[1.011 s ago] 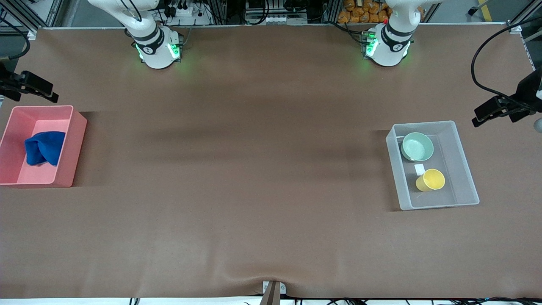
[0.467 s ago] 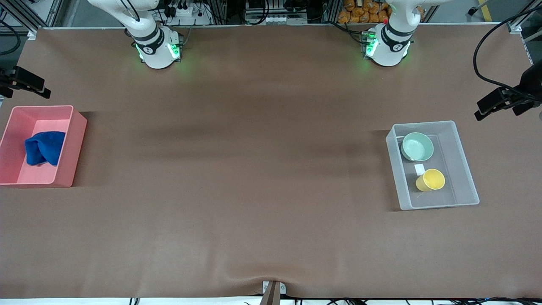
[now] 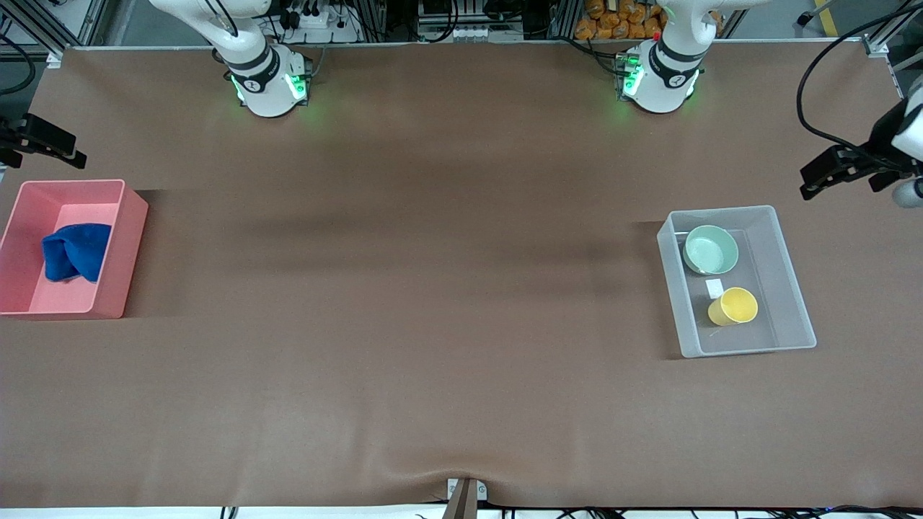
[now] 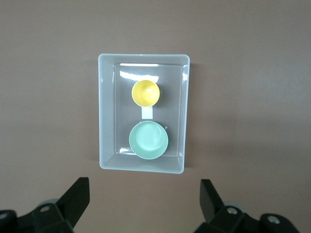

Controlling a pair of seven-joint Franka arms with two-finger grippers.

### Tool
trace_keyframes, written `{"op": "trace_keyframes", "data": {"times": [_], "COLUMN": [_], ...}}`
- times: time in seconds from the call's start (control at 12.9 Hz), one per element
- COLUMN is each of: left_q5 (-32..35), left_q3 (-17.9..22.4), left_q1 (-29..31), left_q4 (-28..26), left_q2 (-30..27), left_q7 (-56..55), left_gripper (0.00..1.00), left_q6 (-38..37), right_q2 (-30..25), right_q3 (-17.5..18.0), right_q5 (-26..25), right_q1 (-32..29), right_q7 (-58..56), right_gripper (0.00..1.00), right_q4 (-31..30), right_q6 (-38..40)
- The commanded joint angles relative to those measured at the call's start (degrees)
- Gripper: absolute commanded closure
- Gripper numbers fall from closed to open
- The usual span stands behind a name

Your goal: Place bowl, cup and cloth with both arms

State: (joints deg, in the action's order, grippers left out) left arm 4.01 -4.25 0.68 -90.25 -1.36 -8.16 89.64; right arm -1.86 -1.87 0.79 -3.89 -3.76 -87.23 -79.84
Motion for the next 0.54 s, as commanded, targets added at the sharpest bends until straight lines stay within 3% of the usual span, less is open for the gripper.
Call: {"op": "trace_keyframes", "data": {"times": [0.0, 0.47], "left_q5": [0.56, -1.64], "left_q3": [-0.41, -0.15], "left_q1": [-0.15, -0.06], "left_q4": [1.83, 2.01], "left_q2": [-1.01, -1.19], "left_q7": [0.25, 0.25], "left_gripper": [0.00, 0.00], "left_q6": [-2.89, -3.33], "right_q2": [-1.13, -1.13], "right_q3": [0.20, 0.29], "right_q5": [-0.44, -0.88], "right_q1": [-0.33, -0.16], "right_q7": [-0.46, -0.46], "right_gripper": [0.00, 0.00], "right_q4": [-1.27, -1.19], "right_q6": [-0.58, -0.58]}}
